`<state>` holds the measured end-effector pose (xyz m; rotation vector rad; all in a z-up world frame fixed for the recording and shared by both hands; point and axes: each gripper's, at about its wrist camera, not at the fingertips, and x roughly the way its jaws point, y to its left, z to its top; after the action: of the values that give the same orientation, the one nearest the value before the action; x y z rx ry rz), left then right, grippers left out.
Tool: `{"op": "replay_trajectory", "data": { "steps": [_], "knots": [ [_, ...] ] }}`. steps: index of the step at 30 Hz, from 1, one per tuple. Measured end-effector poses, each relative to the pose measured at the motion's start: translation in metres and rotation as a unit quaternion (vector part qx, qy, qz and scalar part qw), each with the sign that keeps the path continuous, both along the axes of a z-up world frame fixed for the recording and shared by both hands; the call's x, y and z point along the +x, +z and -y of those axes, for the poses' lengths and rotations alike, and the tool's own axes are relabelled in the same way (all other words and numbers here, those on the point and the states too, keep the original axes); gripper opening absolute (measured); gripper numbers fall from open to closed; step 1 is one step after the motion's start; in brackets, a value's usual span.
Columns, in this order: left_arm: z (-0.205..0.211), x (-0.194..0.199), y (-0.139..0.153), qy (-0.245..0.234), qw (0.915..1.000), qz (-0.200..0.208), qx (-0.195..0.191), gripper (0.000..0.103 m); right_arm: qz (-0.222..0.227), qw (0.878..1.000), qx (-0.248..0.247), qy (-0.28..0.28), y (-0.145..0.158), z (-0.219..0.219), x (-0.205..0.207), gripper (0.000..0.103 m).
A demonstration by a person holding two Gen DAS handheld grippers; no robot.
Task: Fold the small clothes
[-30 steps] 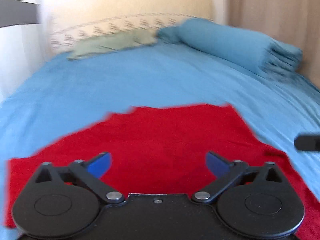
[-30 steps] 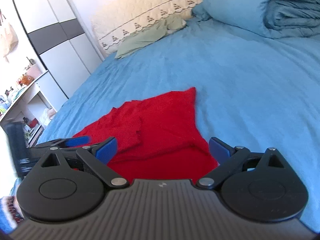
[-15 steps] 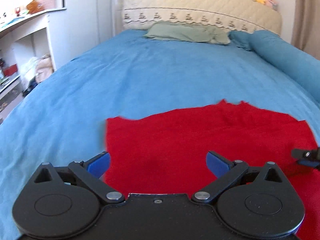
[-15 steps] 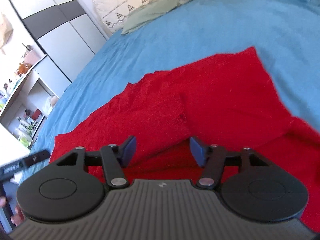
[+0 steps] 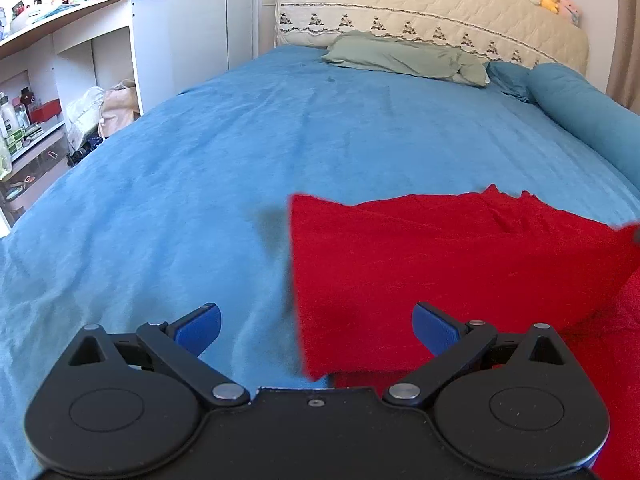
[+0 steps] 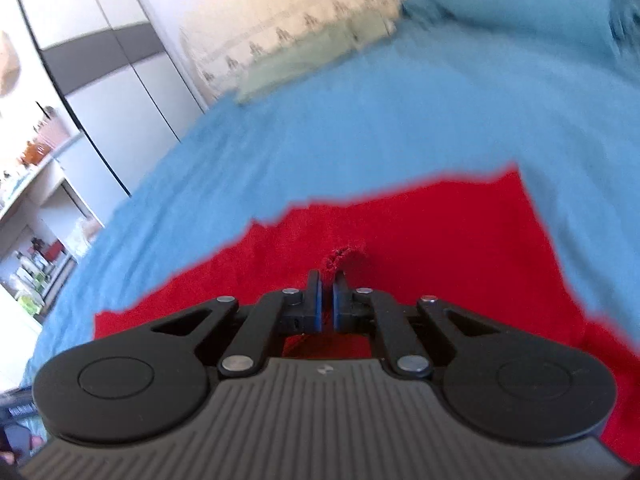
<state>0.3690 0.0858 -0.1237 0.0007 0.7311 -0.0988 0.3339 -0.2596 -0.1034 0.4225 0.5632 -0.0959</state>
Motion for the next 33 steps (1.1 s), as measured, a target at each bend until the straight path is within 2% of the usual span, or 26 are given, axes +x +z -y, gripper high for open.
{"op": "replay_trajectory", "data": {
  "steps": [3,6,11,17,19,21,22,23,24,25,26,27,28,31,33],
  "knots": [
    [-0.001,-0.002,0.001,-0.005,1.0,0.004,-0.007,0.103,0.036,0.999,-0.027,-0.003,0.025,0.016,-0.004,0.02],
    [0.003,-0.002,-0.001,-0.008,0.9999,0.003,-0.008,0.103,0.049,0.995,-0.088,-0.014,0.037,0.034,-0.013,0.02],
    [0.01,-0.001,-0.005,-0.011,0.9999,-0.004,-0.004,0.103,0.005,0.993,-0.119,-0.016,0.014,0.052,-0.016,0.02],
    [0.014,0.0,-0.006,-0.023,0.9997,-0.003,0.007,0.103,0.006,0.993,-0.103,-0.05,-0.001,0.065,-0.024,0.02],
    [0.016,0.001,-0.005,-0.029,0.9995,0.0,0.014,0.103,-0.015,0.993,-0.108,-0.041,-0.01,0.065,-0.025,0.02],
    [0.021,0.001,-0.002,-0.036,0.9993,0.007,0.013,0.103,-0.038,0.99,-0.131,-0.025,-0.019,0.061,-0.022,0.025],
    [0.023,0.001,0.001,-0.042,0.999,0.013,0.006,0.103,-0.041,0.988,-0.145,-0.028,-0.02,0.059,-0.023,0.029],
    [0.026,0.002,0.003,-0.048,0.9987,0.019,-0.003,0.103,-0.036,0.987,-0.155,-0.03,-0.02,0.055,-0.027,0.047],
    [0.03,0.005,0.005,-0.059,0.9979,0.023,-0.018,0.103,-0.022,0.986,-0.162,-0.029,-0.018,0.051,-0.031,0.079],
    [0.035,0.009,0.006,-0.069,0.997,0.022,-0.028,0.103,0.002,0.985,-0.172,-0.027,-0.015,0.046,-0.037,0.093],
    [0.041,0.015,0.006,-0.078,0.9961,0.018,-0.037,0.103,0.027,0.981,-0.188,-0.028,-0.012,0.039,-0.044,0.103],
    [0.047,0.02,0.006,-0.086,0.9952,0.015,-0.043,0.103,0.05,0.977,-0.208,-0.022,-0.01,0.029,-0.049,0.103],
    [0.056,0.025,0.003,-0.096,0.9942,0.013,-0.047,0.103,0.055,0.974,-0.219,-0.004,-0.009,0.022,-0.048,0.103],
    [0.076,0.038,-0.007,-0.117,0.9921,0.006,-0.046,0.103,0.03,0.973,-0.225,0.044,-0.02,0.005,-0.036,0.103],
    [0.083,0.046,-0.018,-0.123,0.9911,-0.01,-0.05,0.103,0.003,0.974,-0.219,0.051,-0.032,0.003,-0.026,0.103]
  ]
}}
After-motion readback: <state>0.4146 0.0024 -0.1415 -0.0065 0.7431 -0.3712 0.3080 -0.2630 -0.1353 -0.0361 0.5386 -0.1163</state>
